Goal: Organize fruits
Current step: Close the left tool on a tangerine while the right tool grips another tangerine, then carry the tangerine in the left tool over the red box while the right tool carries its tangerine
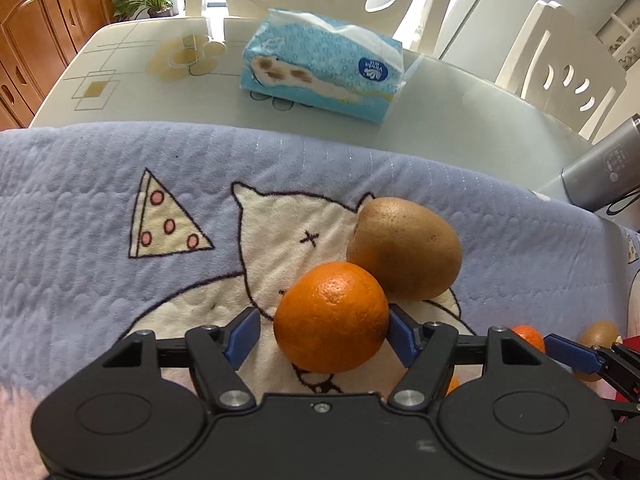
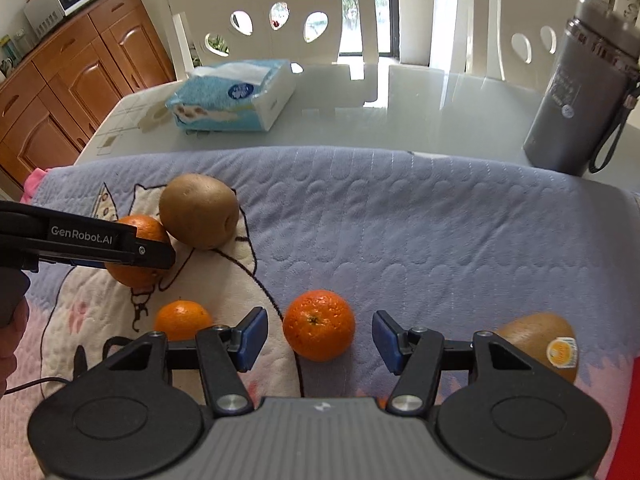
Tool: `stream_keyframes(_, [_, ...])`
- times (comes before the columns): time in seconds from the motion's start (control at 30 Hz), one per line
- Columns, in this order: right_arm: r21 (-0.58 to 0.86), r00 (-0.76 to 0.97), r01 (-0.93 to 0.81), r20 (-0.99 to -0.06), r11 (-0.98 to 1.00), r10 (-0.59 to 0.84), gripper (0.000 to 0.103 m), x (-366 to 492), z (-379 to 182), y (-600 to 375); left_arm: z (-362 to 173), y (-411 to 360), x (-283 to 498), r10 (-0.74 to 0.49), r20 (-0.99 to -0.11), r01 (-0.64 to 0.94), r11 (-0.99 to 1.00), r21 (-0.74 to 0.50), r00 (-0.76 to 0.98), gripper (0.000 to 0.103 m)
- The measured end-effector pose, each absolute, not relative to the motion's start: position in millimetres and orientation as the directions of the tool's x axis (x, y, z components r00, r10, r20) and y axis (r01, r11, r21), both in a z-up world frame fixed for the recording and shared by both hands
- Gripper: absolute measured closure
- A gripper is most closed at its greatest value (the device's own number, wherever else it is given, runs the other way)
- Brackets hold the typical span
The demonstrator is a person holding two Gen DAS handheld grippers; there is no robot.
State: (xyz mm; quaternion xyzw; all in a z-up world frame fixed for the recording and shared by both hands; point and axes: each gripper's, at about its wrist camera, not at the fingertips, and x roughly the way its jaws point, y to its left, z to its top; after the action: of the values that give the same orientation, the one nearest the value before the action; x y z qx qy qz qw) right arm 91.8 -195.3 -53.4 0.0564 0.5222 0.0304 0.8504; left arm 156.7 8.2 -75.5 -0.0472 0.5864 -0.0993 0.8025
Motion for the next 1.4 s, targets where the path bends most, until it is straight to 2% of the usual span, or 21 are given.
stream_keyframes(0.4, [0.132,0.427,-0.008,-0.896,0.991,0.123,0.042,98.9,-68.8,-186.8,-83.6,-2.7,150.7,-0.175,-0.925,0.134,0.981,-0.137,0.336,0.019])
stream_keyframes(0.47, [0.122,0.425,-0.011,-0.898,0.992,0.115,0.048,98.4,-68.7,-185.9,-83.7,-2.8,151.0,-0.173,-0.925,0.128,0.982,-0.136,0.339,0.019])
stream_keyframes(0.53, [0.094,0.424,-0.018,-0.901,0.995,0.092,0.06,97.0,-66.9,-185.2,-83.4,-3.6,150.2,-0.167,-0.923,0.129,0.983,-0.13,0.346,0.021])
stream_keyframes(0.6, [0.103,0.427,-0.016,-0.899,0.995,0.1,0.06,94.7,-64.3,-187.7,-82.1,-3.8,145.8,-0.156,-0.917,0.13,0.985,-0.115,0.368,0.032])
stream_keyframes(0.67, [0.133,0.426,-0.003,-0.897,0.991,0.122,0.061,91.3,-62.8,-190.9,-80.1,-2.7,141.7,-0.165,-0.907,0.132,0.984,-0.122,0.387,0.036])
stream_keyframes(1.4, [0.206,0.472,0.018,-0.864,0.978,0.174,0.061,50.9,-32.4,-199.4,-54.3,5.9,96.7,-0.144,-0.905,0.072,0.989,-0.126,0.4,0.037])
